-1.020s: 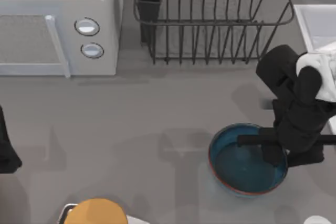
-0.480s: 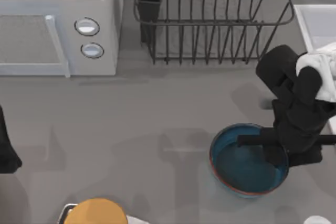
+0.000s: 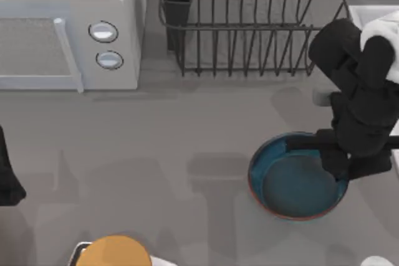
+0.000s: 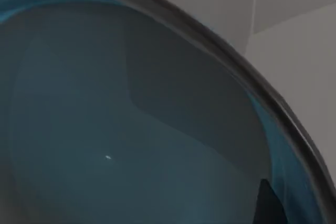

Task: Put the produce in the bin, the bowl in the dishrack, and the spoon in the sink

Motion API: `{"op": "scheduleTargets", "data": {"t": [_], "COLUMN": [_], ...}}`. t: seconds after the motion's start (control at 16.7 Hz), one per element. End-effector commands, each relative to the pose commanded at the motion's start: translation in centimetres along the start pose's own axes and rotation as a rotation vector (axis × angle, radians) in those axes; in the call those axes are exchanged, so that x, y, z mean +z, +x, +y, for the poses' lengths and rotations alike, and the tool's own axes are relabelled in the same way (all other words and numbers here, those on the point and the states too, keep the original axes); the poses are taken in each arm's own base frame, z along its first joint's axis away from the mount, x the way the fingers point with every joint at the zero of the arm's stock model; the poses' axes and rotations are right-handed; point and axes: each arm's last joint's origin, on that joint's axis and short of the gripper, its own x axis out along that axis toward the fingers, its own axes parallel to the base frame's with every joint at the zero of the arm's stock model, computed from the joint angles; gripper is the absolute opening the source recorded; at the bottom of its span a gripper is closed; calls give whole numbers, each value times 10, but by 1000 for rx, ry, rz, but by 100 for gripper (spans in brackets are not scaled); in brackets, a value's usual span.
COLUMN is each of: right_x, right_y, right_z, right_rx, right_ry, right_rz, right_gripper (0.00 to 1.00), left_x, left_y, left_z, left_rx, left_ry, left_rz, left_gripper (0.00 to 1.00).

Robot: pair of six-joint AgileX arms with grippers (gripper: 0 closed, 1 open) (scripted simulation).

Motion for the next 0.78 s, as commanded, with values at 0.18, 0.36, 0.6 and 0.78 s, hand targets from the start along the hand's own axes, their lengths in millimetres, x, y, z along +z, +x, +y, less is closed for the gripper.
{"op": "scheduleTargets", "data": {"t": [0.18, 0.36, 0.6, 0.78], "right_x": [-3, -5, -5, -4], "right_y": [-34, -47, -45, -54], "right_z": [-2, -3, -2, 9], "right_rx": [4, 11, 9, -4], "right_ry": [-1, -2, -5, -65], "right_rz": [-2, -14, -14, -129], "right_gripper": [0, 0, 0, 0], "left_x": [0, 0, 0, 0], "left_y": [0, 0, 0, 0], "left_z": [0, 0, 0, 0], "left_rx": [0, 0, 0, 0], "left_ry": [0, 0, 0, 0], "left_rz": [0, 0, 0, 0], "left_gripper": [100, 100, 100, 100]}}
